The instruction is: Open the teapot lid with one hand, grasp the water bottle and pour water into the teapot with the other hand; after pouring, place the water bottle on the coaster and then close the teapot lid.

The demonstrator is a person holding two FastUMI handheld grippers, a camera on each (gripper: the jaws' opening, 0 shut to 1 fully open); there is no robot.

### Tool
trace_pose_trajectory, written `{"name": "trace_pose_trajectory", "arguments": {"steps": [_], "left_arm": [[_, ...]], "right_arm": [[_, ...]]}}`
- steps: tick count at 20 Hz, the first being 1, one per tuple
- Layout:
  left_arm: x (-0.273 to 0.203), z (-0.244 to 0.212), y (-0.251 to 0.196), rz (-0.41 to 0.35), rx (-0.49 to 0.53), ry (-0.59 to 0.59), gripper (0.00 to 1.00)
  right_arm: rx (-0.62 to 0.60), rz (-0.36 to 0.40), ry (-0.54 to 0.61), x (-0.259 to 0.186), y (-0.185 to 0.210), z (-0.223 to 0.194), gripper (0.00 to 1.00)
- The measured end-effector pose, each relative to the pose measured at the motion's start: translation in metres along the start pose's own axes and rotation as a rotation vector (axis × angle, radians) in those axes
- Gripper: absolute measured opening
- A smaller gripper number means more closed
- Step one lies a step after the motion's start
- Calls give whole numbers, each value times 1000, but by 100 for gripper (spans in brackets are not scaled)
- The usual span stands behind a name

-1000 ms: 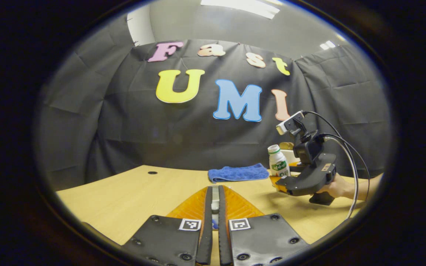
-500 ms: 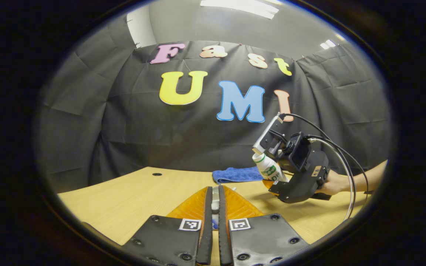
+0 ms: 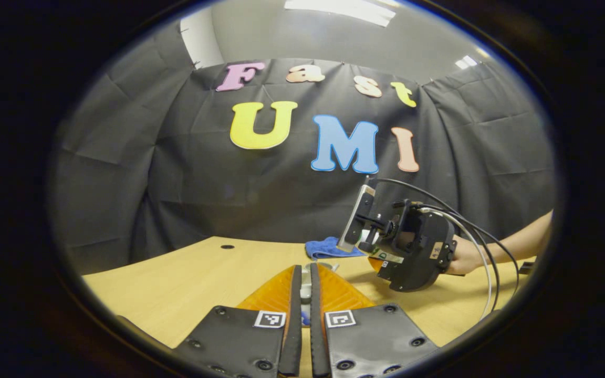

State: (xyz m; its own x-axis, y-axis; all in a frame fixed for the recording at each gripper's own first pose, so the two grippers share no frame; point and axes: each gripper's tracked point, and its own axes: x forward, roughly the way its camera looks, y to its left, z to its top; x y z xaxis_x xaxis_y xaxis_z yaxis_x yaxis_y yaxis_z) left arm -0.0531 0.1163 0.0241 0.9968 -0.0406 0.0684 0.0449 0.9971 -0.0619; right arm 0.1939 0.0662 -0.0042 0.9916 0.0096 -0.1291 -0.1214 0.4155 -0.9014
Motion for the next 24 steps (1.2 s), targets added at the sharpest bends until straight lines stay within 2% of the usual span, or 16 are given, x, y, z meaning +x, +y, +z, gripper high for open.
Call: {"name": "trace_pose_trajectory", "arguments": {"steps": [7, 10, 13, 14, 15, 19, 20, 21, 24], "left_arm": [[-2, -3, 7, 13, -1, 4, 13], [-1, -4, 10, 20, -1, 6, 17], [-1, -2, 13, 24, -5, 1, 10], [-2, -2, 13, 24, -5, 1, 17], [-2, -2, 13, 25, -5, 1, 13], [0, -2, 14, 26, -4, 2, 17], [0, -3, 15, 26, -5, 2, 10], [-1, -3, 15, 26, -6, 2, 13], [-1, -4, 16, 29, -4, 4, 13]], "right_arm": [[-161, -24, -41, -8, 14, 16, 73], [-215, -34, -52, -4, 13, 22, 73], [-299, -65, -69, 1, 10, 30, 73], [-325, -75, -74, 1, 9, 32, 73], [-342, -77, -78, 2, 9, 33, 73], [-385, -85, -78, 5, 8, 34, 73], [-395, -88, -79, 5, 7, 35, 73], [-407, -91, -80, 6, 6, 35, 73], [-447, -107, -87, 6, 1, 38, 73]]}}
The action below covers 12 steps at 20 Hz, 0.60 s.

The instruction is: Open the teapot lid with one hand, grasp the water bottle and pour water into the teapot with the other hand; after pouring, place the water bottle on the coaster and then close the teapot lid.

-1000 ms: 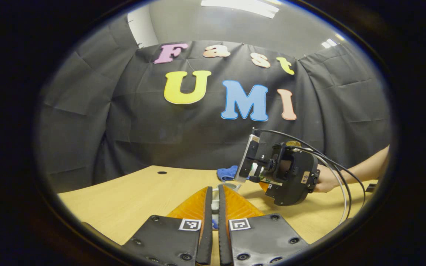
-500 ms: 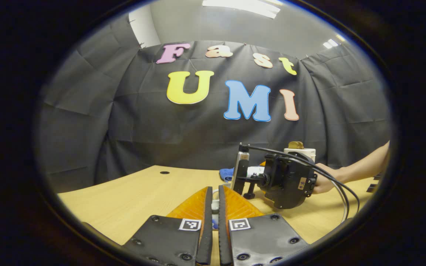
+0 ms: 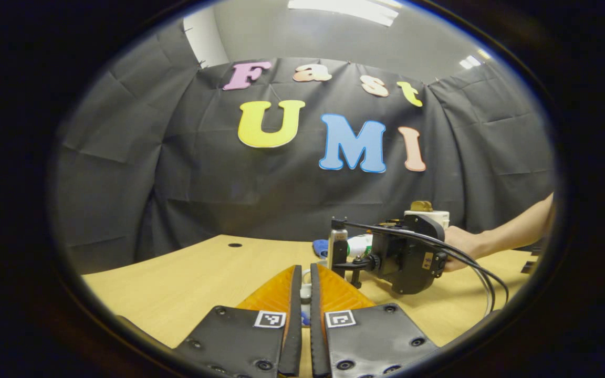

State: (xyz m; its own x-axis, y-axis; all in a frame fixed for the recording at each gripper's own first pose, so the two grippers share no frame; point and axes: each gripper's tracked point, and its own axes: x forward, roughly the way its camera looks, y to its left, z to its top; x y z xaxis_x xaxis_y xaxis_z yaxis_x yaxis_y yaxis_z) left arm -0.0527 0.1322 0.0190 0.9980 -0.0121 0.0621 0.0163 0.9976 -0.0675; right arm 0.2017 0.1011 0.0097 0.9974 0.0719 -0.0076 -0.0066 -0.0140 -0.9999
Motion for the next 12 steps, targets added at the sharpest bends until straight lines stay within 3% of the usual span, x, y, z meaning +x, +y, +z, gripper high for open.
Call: {"name": "trace_pose_trajectory", "arguments": {"steps": [4, 9, 10, 12], "left_arm": [[0, 0, 1, 1, -7, -2, 17], [-1, 0, 4, 5, -11, -5, 10], [1, 0, 3, 4, -12, -4, 17], [0, 1, 4, 5, -11, -8, 13]], "right_arm": [[-43, -16, -6, -1, -6, 1, 73], [-122, -48, -19, -1, -14, 4, 73], [-131, -52, -21, -1, -15, 4, 73], [-159, -65, -27, 1, -19, 6, 73]]}}
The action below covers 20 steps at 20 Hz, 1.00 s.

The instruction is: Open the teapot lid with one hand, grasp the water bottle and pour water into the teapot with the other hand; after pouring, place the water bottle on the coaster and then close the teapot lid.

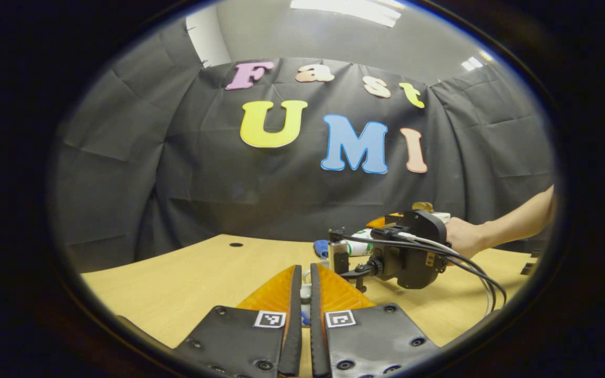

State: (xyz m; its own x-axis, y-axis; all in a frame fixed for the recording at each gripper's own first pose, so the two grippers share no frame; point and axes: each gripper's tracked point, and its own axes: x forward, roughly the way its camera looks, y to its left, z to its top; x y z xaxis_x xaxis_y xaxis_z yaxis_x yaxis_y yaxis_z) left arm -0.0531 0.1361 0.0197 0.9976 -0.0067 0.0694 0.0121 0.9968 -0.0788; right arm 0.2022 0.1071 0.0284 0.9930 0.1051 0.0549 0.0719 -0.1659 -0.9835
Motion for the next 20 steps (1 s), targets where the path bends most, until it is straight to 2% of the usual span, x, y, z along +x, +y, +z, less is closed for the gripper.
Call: {"name": "trace_pose_trajectory", "arguments": {"steps": [6, 8, 10, 12, 15, 16, 20], "left_arm": [[0, -2, 1, 0, -4, 5, 13], [0, -1, 1, -1, -5, 5, 17], [-1, -1, 1, 3, -3, 1, 10], [-1, 3, 2, 6, -4, -6, 13], [-1, 1, 3, 8, -7, -6, 13], [-1, 0, 3, 8, -7, -3, 17], [0, 1, 2, 5, -7, -1, 13]], "right_arm": [[-58, -33, -10, 3, -9, 0, 73], [-62, -42, -12, 3, -12, 0, 73], [-66, -49, -14, 3, -16, 1, 73], [-72, -50, -13, 2, -16, 1, 73], [-83, -57, -15, 2, -17, 2, 73], [-87, -61, -16, 2, -18, 2, 73], [-102, -69, -20, 3, -21, 4, 73]]}}
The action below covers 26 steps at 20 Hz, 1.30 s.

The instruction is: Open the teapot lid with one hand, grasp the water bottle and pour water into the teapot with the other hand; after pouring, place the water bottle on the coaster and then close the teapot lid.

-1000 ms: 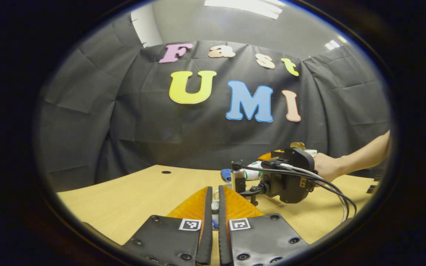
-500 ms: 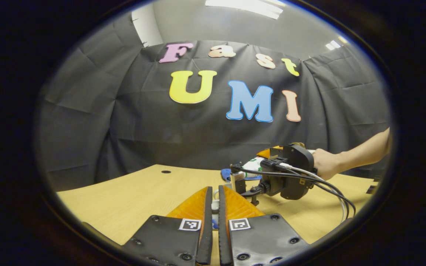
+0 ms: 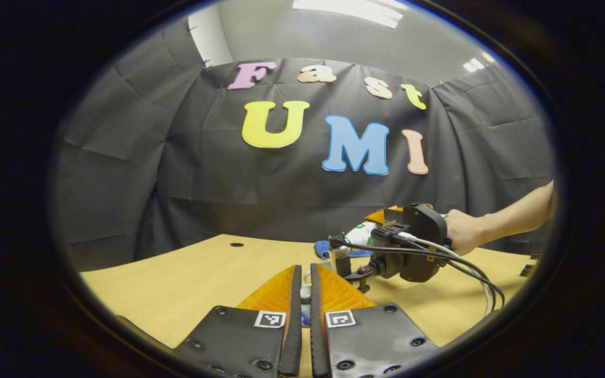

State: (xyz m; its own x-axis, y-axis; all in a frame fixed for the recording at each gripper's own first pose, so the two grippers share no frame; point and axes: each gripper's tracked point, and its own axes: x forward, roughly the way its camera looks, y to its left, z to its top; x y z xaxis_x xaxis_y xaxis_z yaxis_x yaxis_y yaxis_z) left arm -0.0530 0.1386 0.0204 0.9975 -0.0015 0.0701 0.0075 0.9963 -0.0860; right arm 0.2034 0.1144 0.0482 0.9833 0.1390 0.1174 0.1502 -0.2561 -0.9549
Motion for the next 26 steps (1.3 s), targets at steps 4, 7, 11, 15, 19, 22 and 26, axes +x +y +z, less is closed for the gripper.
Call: {"name": "trace_pose_trajectory", "arguments": {"steps": [4, 7, 11, 15, 19, 22, 26], "left_arm": [[-1, 1, 0, 0, 1, -1, 13], [-2, 1, 0, 0, -1, -4, 13], [-2, 1, 0, -1, 0, -4, 13], [-2, 1, 0, 0, 2, -5, 13], [-4, 4, 1, 1, 2, -11, 13], [-4, 4, 0, 0, 1, -12, 13], [-4, 4, 1, 0, 1, -13, 13]], "right_arm": [[-13, 2, -1, -1, 2, 1, 73], [-23, 1, -4, -2, 3, 2, 73], [-49, -7, -14, -4, 0, 5, 73], [-69, -24, -23, -5, -7, 7, 73], [-91, -37, -32, -5, -13, 10, 73], [-113, -48, -39, -5, -17, 12, 73], [-145, -63, -49, -4, -26, 13, 73]]}}
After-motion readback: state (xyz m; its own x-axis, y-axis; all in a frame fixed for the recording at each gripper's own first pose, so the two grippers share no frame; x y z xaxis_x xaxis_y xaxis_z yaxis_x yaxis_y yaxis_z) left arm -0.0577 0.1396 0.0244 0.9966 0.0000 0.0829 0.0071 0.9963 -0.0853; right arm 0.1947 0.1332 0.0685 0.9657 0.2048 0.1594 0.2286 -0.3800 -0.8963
